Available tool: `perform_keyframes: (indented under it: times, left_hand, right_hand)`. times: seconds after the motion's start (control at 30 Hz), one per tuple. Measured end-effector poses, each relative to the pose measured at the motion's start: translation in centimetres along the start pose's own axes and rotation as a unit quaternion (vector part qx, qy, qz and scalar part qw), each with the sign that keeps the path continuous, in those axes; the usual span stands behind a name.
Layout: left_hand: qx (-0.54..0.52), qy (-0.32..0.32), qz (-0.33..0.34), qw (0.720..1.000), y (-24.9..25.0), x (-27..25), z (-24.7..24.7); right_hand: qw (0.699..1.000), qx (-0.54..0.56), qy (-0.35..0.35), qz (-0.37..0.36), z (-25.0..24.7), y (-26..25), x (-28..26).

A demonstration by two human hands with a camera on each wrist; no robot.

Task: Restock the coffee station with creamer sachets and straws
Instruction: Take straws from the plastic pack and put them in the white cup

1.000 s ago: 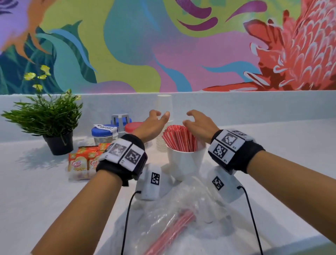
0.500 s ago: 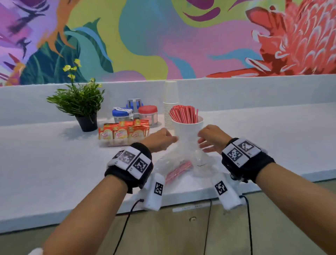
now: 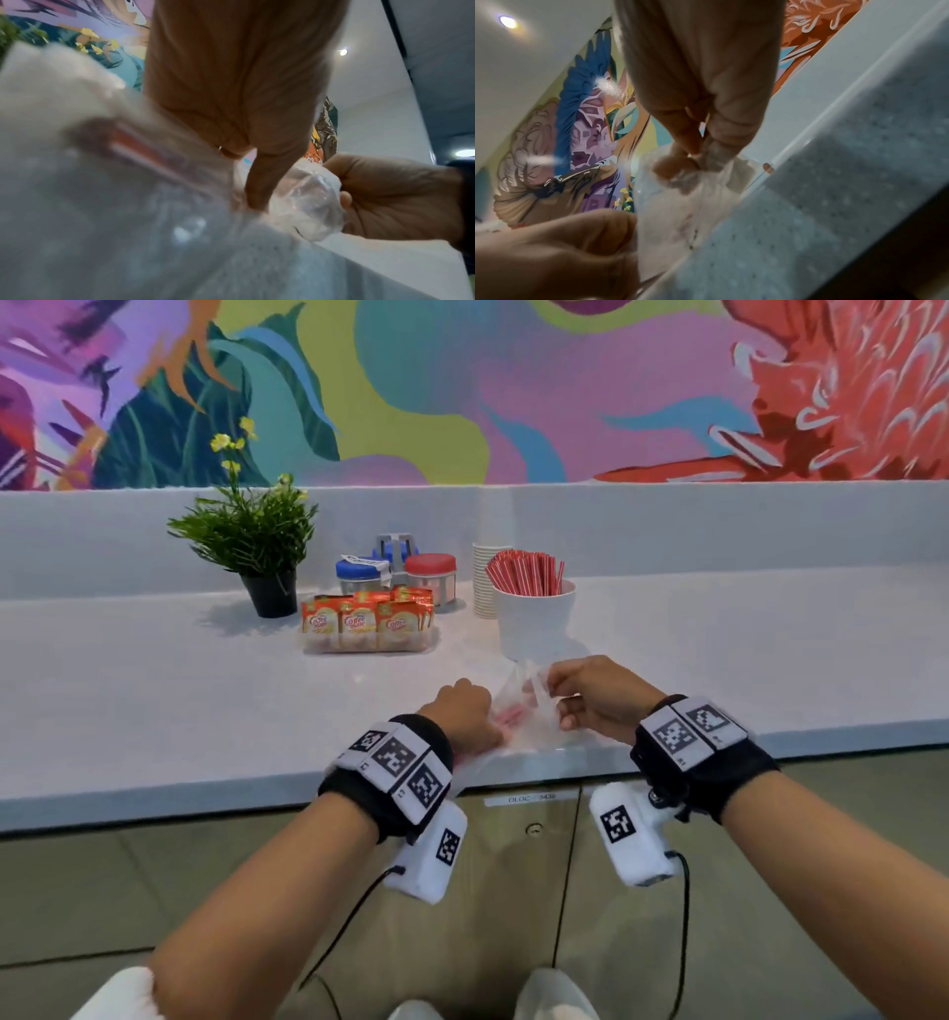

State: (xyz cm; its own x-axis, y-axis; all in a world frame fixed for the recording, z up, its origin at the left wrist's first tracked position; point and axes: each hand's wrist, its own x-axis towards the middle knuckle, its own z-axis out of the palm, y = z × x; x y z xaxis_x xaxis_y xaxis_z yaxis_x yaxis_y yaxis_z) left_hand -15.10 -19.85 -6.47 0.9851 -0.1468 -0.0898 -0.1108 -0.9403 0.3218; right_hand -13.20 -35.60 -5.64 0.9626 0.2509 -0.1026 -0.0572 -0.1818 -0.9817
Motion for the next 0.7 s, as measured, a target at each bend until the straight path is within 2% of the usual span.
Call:
perform_keyframes:
  times: [0.23,0.43,0.6,0.7]
  left_hand:
    - [-0.071,0.022,0.008,0.997,0.4,-0.8,-0.1]
    - [-0.177,0.007,0.073,0.981,0.6,0.2,-2.2]
    - [-0.213,0.006,0.115,0.97,0.7,2.3,-4.9]
    - [-0.216,0.003,0.129,0.968,0.0,3.7,-6.9]
  right_hand:
    - [0.994,-0.094,0.012,-0.057,0.5,0.9,-0.4]
    - [0.995,-0.011,0.008,-0.097,0.4,-0.3,0.4]
    - [0.982,0.03,0.075,-0.171,0.3,-2.2,2.0]
    - [0.976,0.056,0.095,-0.186,0.0,-3.4,3.4]
